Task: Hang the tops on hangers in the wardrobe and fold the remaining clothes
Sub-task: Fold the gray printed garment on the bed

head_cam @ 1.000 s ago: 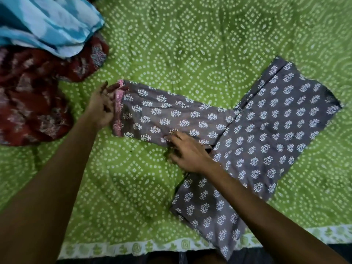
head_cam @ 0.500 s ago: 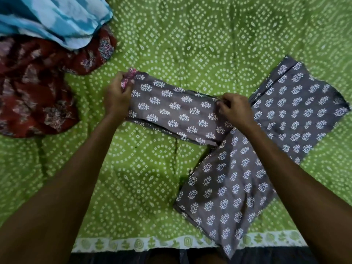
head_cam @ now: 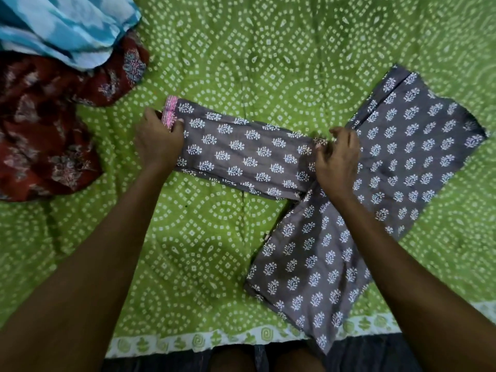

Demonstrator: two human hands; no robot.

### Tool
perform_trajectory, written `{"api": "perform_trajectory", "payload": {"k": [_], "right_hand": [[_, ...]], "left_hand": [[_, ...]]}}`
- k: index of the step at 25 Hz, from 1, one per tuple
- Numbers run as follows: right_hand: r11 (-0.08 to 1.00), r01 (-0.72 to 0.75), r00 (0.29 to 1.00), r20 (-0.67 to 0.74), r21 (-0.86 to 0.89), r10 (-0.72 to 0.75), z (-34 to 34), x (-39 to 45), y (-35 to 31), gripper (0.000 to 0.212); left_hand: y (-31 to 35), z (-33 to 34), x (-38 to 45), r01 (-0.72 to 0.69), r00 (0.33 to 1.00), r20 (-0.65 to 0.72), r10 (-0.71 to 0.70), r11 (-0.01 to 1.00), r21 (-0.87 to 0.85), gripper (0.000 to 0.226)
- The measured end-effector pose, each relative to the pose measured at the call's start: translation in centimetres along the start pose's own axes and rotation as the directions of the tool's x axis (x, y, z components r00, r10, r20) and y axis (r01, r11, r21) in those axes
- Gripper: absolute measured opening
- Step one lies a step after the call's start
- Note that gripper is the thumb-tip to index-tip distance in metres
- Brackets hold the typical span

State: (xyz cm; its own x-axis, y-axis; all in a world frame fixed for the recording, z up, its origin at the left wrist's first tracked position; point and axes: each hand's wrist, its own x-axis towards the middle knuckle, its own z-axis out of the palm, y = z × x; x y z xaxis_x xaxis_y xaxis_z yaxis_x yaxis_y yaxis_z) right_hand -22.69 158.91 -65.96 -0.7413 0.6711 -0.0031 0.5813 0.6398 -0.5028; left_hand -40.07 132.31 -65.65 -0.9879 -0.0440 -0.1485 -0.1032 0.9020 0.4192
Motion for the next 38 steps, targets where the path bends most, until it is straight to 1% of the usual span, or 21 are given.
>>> {"api": "perform_trajectory", "payload": {"k": [2,4,6,8,10,11,13,16,20,22,23,25,26,27,28,29,30,32,33,35,38], "right_hand": [[0.990,-0.067,0.997,-0.036,0.124,0.072,-0.1,-2.1,-0.1,0.025],[0.979,-0.091,0.990,-0.090,0.182,0.109,-0.1,-4.6,0.3,0.023],[0.976,-0.112,0.983,-0.125,0.186,0.137,0.0,-7.0,1.3,0.030],[0.992,-0.127,0.992,0.028,0.029,0.126,0.5,-9.3,2.5,0.047],[0.981,-0.036,0.977,0.201,-0.189,0.075,1.2,-10.9,3.7,0.059],[0.971,-0.016,0.970,0.230,-0.239,0.073,1.5,-10.9,4.0,0.063],[0.958,-0.093,0.962,0.223,-0.271,0.157,1.8,-9.9,3.3,0.071],[0.939,-0.113,0.954,0.230,-0.324,0.194,3.1,-8.1,1.0,0.084],[0.922,0.043,0.948,0.308,-0.385,0.085,5.8,-5.7,-3.0,0.088],[0.916,0.114,0.931,0.364,-0.385,0.038,6.7,-5.0,-4.8,0.088],[0.908,0.197,0.912,0.408,-0.370,-0.032,6.8,-5.0,-5.5,0.086],[0.869,0.439,0.793,0.553,-0.229,-0.254,6.0,-4.7,-5.8,0.080],[0.861,0.502,0.720,0.594,-0.089,-0.358,5.0,-4.3,-5.3,0.076],[0.883,0.468,0.716,0.567,0.043,-0.407,3.5,-4.2,-4.4,0.070],[0.921,0.374,0.786,0.491,0.106,-0.376,2.1,-4.5,-2.7,0.064],[0.961,0.264,0.875,0.399,0.082,-0.274,0.8,-5.3,-0.4,0.061],[0.989,0.150,0.933,0.332,-0.017,-0.136,-0.3,-6.7,2.5,0.059],[0.959,0.034,0.964,0.263,-0.281,0.043,-2.3,-11.4,7.2,0.065],[0.933,0.057,0.957,0.285,-0.354,0.049,-2.5,-13.9,8.6,0.070],[0.890,0.249,0.901,0.428,-0.381,-0.069,-2.0,-17.5,9.1,0.071],[0.752,0.612,0.704,0.602,-0.244,-0.377,-1.8,-18.9,8.5,0.071]], "left_hand": [[0.0,0.1,0.2,0.081,0.992,0.103,-0.074,0.994,-0.067,0.046],[-0.1,0.1,0.6,0.031,0.987,0.163,0.013,0.964,-0.263,0.043],[-0.6,-0.2,1.3,-0.069,0.987,0.104,0.118,0.920,-0.387,0.043],[-1.3,-0.3,2.3,-0.163,0.977,0.086,0.196,0.944,-0.288,0.042],[-1.9,-0.2,3.1,-0.226,0.965,0.105,0.240,0.965,-0.134,0.043],[-1.8,-0.1,3.2,-0.247,0.961,0.104,0.254,0.966,-0.076,0.043],[-1.6,-0.1,3.1,-0.265,0.960,0.086,0.265,0.964,-0.006,0.043],[-1.4,0.0,2.9,-0.225,0.973,0.061,0.223,0.974,0.028,0.042],[-1.3,-0.2,3.1,-0.119,0.992,0.027,0.121,0.990,-0.074,0.039],[-1.2,-0.4,1.6,-0.050,0.999,-0.008,0.049,0.966,-0.253,0.047],[-1.3,-0.5,0.3,-0.046,0.999,-0.027,0.039,0.942,-0.334,0.057],[-2.0,0.0,-3.2,-0.066,0.998,-0.017,0.065,0.939,-0.338,0.073],[-2.3,0.5,-5.4,-0.062,0.998,-0.004,0.064,0.956,-0.287,0.077],[-2.3,0.9,-7.7,-0.056,0.998,-0.015,0.054,0.969,-0.241,0.078],[-2.0,1.3,-10.3,-0.050,0.998,-0.033,0.044,0.974,-0.221,0.074],[-1.8,1.9,-12.8,-0.055,0.998,-0.023,0.051,0.973,-0.224,0.066],[-1.2,2.2,-15.6,-0.081,0.995,0.034,0.092,0.968,-0.239,0.054],[-0.3,3.2,-20.7,-0.132,0.950,0.245,0.195,0.959,-0.253,0.046],[0.2,3.7,-22.8,-0.153,0.919,0.326,0.220,0.964,-0.219,0.050],[1.1,4.2,-25.2,-0.201,0.891,0.397,0.219,0.976,-0.088,0.053],[2.3,4.0,-26.4,-0.212,0.874,0.468,0.128,0.968,0.131,0.051]]}}
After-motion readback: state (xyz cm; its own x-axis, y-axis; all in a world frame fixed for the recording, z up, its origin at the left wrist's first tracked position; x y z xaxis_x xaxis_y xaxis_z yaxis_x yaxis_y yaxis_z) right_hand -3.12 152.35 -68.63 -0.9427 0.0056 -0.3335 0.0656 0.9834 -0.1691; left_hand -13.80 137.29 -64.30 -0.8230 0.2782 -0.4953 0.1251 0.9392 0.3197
